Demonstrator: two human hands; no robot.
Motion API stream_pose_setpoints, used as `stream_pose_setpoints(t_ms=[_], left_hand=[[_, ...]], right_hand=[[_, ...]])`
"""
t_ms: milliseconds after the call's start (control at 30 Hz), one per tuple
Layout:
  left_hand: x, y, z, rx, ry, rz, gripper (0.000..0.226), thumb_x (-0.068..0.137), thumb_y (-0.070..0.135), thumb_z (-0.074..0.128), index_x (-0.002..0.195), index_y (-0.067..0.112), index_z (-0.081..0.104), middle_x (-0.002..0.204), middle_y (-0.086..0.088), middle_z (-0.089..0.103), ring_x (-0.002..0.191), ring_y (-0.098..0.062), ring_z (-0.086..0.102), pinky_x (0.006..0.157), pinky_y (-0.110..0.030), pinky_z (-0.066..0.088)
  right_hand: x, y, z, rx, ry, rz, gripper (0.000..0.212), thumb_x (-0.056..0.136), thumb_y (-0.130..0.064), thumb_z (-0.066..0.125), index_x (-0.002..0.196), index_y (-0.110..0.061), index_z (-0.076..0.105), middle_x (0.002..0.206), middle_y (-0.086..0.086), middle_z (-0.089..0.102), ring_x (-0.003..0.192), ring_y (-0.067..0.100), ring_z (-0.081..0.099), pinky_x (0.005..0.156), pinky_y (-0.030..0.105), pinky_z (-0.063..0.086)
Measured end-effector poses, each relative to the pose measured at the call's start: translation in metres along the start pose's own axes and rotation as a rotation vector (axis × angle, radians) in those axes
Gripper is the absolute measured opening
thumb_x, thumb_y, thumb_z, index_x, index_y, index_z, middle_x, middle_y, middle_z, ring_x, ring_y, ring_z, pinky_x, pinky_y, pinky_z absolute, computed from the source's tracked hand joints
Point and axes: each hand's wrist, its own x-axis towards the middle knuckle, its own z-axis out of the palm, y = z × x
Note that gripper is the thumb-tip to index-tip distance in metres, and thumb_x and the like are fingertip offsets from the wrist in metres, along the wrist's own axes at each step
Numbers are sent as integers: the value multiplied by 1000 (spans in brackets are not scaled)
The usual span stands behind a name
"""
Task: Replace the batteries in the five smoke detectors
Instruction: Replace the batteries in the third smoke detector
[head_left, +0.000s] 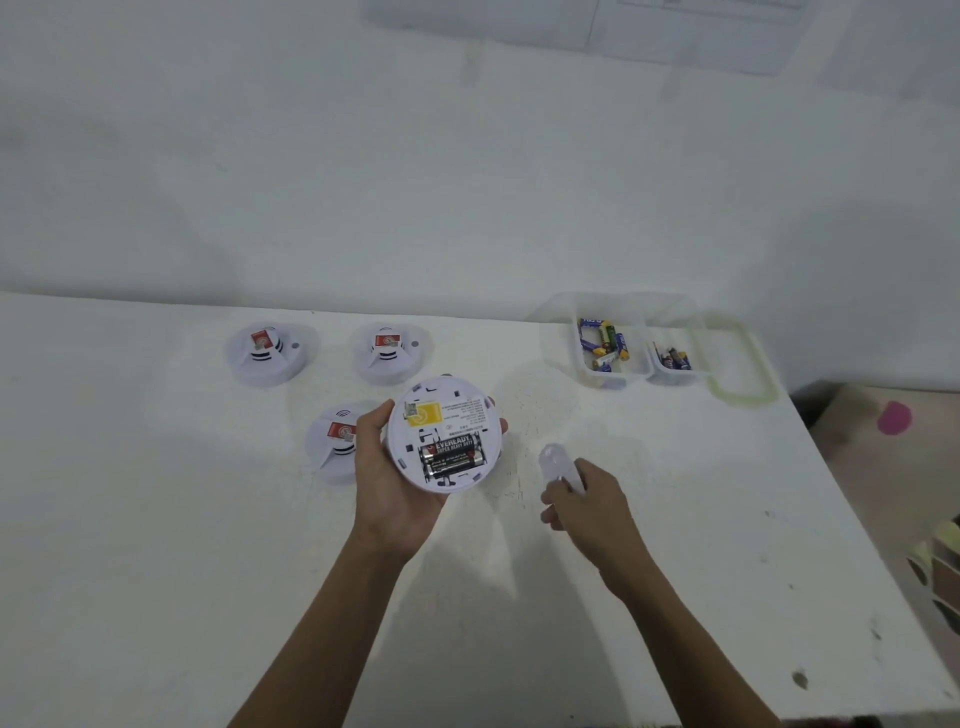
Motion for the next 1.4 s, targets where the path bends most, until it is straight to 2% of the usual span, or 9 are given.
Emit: stream_pose_setpoints(t_ms=[133, 200, 300, 433, 567, 700, 867, 967, 1400], left_hand=[[-3, -1, 2, -28, 18, 21, 49, 84, 41, 36, 105, 16, 73, 116, -16, 66, 107, -33, 64, 93, -50, 48], [-4, -1, 4, -23, 27, 28, 49, 83, 42, 37, 103, 18, 74, 116, -14, 67, 108, -33, 63, 94, -48, 48], [-6, -2, 5, -9, 30, 26, 48, 86, 43, 35, 105, 19, 73, 120, -14, 62, 116, -34, 56, 100, -51, 43], [-8, -4, 10, -19, 84, 46, 49, 93, 38, 30, 100, 16, 73, 101, -11, 70, 96, -27, 65, 73, -36, 58], [-10, -3, 14, 34, 123, 54, 47, 91, 41, 35, 100, 18, 75, 99, -11, 71, 90, -25, 68, 73, -34, 58], [-12, -6, 17, 77, 150, 80, 56, 94, 41, 28, 77, 25, 79, 80, -4, 73, 72, -16, 71, 61, -28, 59], [-14, -5, 16, 97, 191, 71, 62, 98, 44, 22, 81, 26, 79, 84, -2, 74, 75, -15, 71, 63, -28, 59], [-15, -4, 18, 102, 196, 67, 57, 98, 43, 25, 86, 24, 77, 87, -3, 73, 78, -17, 70, 61, -28, 57], [-18, -8, 20, 146, 245, 120, 49, 99, 43, 24, 98, 23, 69, 84, -2, 73, 76, -16, 71, 62, -28, 58]], right_hand=[[-13, -42, -10, 226, 9, -80, 34, 94, -44, 51, 87, -10, 53, 68, 5, 64, 49, 4, 59, 49, 15, 48], [-22, -61, -15, 277, 30, -184, 20, 97, -39, 48, 93, -19, 46, 70, 6, 61, 49, 8, 55, 47, 19, 47], [-43, -86, -21, 209, 59, -404, 7, 100, -26, 47, 100, -21, 42, 76, 6, 62, 60, 19, 56, 54, 31, 48], [-59, -105, -15, 75, 46, -526, 29, 85, -42, 62, 106, -29, 46, 99, -10, 59, 87, 3, 59, 61, 11, 49], [-55, -102, 3, -236, 210, -690, 47, 79, -60, 54, 114, -28, 53, 113, -7, 59, 101, 11, 54, 69, 2, 37], [-50, -96, 21, -344, 365, -781, 49, 75, -59, 59, 110, -27, 50, 107, 6, 63, 91, 22, 63, 67, 22, 52], [-48, -96, 32, -499, 508, -792, 51, 75, -66, 49, 105, -25, 54, 98, 6, 69, 82, 24, 66, 66, 31, 56], [-51, -97, 33, -489, 488, -765, 50, 75, -64, 53, 100, -23, 67, 101, 6, 68, 84, 23, 65, 66, 30, 57], [-54, -96, 31, -460, 428, -745, 45, 70, -55, 63, 101, -23, 67, 98, 6, 64, 81, 20, 64, 60, 22, 53]])
